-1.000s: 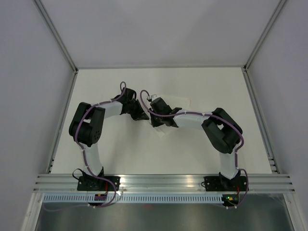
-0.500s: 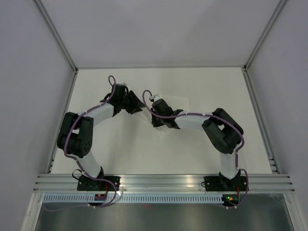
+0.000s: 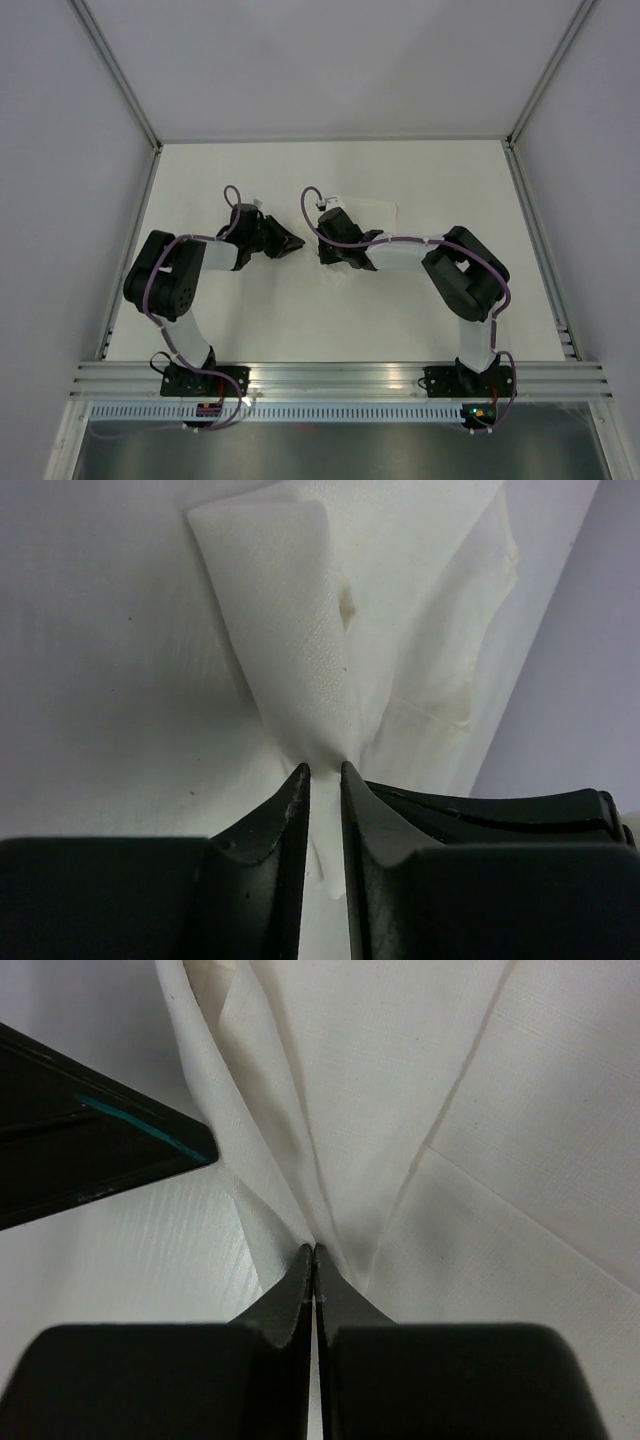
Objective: Fold the napkin, place the utensils inside, and roll it up
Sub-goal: Roll the napkin at the center of the board.
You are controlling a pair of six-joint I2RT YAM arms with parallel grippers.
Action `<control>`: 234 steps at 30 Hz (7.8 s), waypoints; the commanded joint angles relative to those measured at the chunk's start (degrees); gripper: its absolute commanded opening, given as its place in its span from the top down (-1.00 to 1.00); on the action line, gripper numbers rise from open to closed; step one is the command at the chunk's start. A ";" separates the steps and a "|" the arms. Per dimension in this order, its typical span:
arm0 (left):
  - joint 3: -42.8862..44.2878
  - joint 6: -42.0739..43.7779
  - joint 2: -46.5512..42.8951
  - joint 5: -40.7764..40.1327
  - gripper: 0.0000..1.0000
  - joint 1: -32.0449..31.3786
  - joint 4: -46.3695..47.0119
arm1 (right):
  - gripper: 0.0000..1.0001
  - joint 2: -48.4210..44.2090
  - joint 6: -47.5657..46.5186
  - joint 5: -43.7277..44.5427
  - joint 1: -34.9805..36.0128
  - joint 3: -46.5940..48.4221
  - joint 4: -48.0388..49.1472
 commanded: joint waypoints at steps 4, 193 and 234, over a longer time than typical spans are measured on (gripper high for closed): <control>-0.05 -7.42 4.43 4.95 0.55 -0.71 15.75 | 0.99 -0.19 -0.90 2.99 -0.41 -2.96 -5.81; -3.31 4.36 -2.52 -7.36 0.07 2.80 -5.96 | 0.99 9.04 21.60 -3.95 2.84 -16.59 7.29; 28.95 15.34 5.84 -31.61 0.95 -7.74 -56.64 | 0.24 -9.68 6.31 15.63 7.49 -13.42 1.92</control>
